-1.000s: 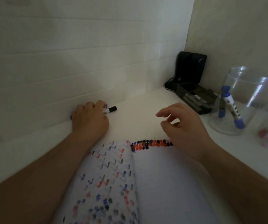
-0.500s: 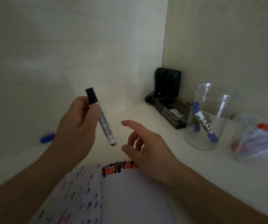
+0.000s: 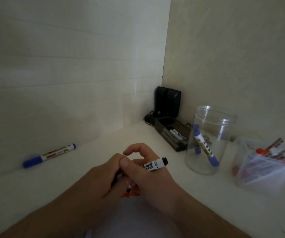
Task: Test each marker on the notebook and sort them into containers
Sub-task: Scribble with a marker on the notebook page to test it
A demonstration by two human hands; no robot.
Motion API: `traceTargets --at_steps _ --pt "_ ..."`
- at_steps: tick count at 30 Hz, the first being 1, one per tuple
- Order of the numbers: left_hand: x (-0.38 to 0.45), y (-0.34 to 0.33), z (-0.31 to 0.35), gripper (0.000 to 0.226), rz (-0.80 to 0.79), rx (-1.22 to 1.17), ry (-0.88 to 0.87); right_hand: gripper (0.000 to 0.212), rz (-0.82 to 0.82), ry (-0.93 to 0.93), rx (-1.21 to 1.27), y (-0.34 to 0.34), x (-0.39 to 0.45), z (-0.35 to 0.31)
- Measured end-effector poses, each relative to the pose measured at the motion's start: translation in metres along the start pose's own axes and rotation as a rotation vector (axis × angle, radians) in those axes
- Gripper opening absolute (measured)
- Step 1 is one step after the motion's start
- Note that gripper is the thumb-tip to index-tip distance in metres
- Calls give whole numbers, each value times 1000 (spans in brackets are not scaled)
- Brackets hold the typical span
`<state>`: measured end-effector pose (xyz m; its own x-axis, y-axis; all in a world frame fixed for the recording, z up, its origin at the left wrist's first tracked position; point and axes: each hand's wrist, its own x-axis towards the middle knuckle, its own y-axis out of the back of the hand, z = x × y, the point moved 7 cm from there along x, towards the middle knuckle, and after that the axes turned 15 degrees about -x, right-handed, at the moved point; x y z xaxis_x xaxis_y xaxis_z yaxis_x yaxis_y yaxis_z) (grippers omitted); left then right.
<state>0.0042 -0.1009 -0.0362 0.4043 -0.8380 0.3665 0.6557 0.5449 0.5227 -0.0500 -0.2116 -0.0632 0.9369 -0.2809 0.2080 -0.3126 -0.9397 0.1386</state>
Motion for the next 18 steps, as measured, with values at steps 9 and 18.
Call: traceTargets --at_steps 9,18 --pt "-7 -6 9 30 -58 106 84 49 -61 1 145 -13 -7 1" --pt "-6 -2 13 21 -106 -3 87 76 -69 29 131 -16 -4 6"
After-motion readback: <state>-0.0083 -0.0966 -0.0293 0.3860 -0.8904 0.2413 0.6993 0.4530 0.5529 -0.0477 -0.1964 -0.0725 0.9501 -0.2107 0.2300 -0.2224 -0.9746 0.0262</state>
